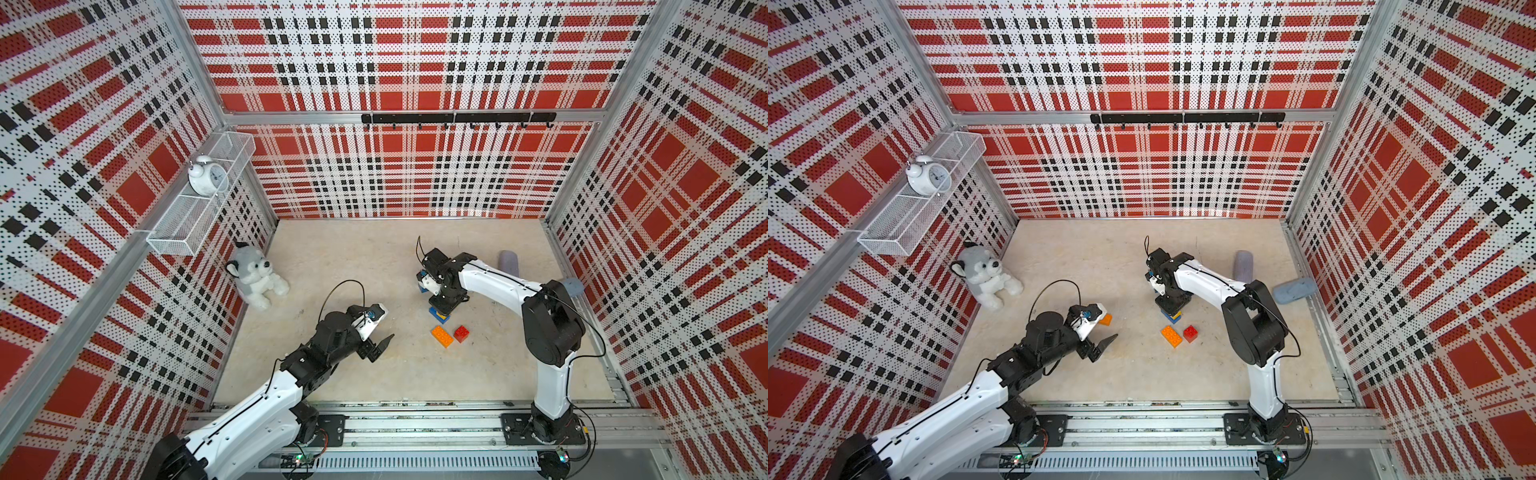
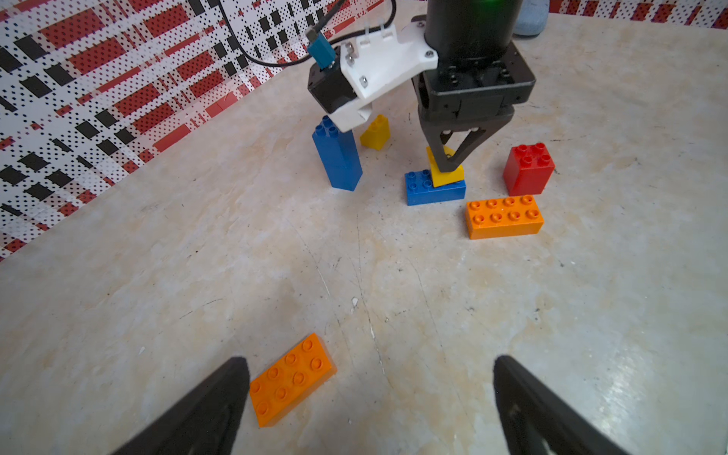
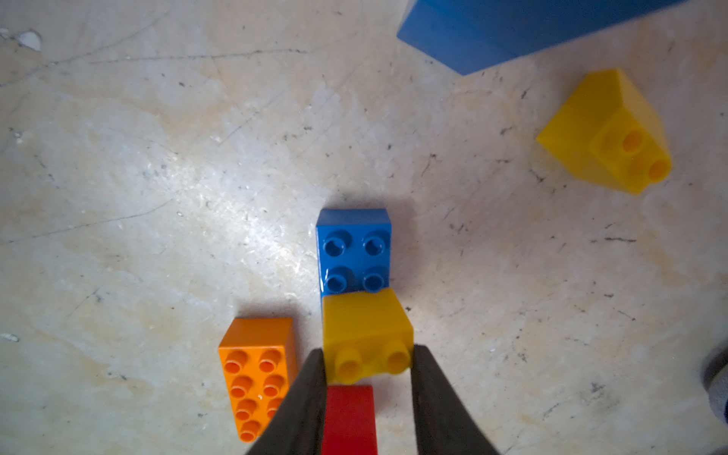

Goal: Assemble a fork with lego
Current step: Adjust the lego brick at the center of the board.

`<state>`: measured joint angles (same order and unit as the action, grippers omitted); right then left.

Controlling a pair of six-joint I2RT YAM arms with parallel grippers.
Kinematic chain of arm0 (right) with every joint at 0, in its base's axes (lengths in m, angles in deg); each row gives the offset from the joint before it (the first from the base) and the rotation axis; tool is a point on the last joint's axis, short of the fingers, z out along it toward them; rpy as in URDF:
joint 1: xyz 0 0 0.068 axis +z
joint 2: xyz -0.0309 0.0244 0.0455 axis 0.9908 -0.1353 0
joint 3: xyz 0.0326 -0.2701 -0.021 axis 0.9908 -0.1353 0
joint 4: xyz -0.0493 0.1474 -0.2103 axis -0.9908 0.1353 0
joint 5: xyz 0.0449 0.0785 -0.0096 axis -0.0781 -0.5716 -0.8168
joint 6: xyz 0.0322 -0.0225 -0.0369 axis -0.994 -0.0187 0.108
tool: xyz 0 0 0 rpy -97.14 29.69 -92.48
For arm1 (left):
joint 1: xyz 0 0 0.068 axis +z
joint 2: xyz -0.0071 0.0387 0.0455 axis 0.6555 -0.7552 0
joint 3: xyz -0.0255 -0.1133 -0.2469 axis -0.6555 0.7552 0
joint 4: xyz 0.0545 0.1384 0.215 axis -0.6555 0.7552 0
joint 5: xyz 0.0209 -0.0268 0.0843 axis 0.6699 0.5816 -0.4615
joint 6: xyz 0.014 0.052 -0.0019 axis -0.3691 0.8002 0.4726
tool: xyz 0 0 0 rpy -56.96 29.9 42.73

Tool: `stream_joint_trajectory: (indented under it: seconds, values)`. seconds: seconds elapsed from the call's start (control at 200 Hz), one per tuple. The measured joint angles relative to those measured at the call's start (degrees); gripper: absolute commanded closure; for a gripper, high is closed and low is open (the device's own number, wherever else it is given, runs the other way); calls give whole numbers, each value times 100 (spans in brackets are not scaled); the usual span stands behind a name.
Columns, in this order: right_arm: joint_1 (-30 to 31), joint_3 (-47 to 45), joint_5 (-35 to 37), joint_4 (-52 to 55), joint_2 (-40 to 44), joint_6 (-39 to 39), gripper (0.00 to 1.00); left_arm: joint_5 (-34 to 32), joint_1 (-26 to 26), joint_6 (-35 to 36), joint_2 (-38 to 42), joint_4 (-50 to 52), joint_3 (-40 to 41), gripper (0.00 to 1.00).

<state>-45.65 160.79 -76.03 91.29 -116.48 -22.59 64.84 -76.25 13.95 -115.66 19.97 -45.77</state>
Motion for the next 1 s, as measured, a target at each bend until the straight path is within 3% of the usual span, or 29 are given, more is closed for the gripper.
stream_joint_trajectory:
  seconds: [0.997]
  values:
    - [229, -1099, 264, -997, 664, -286, 63, -7, 13, 13, -87, 2, -2, 2]
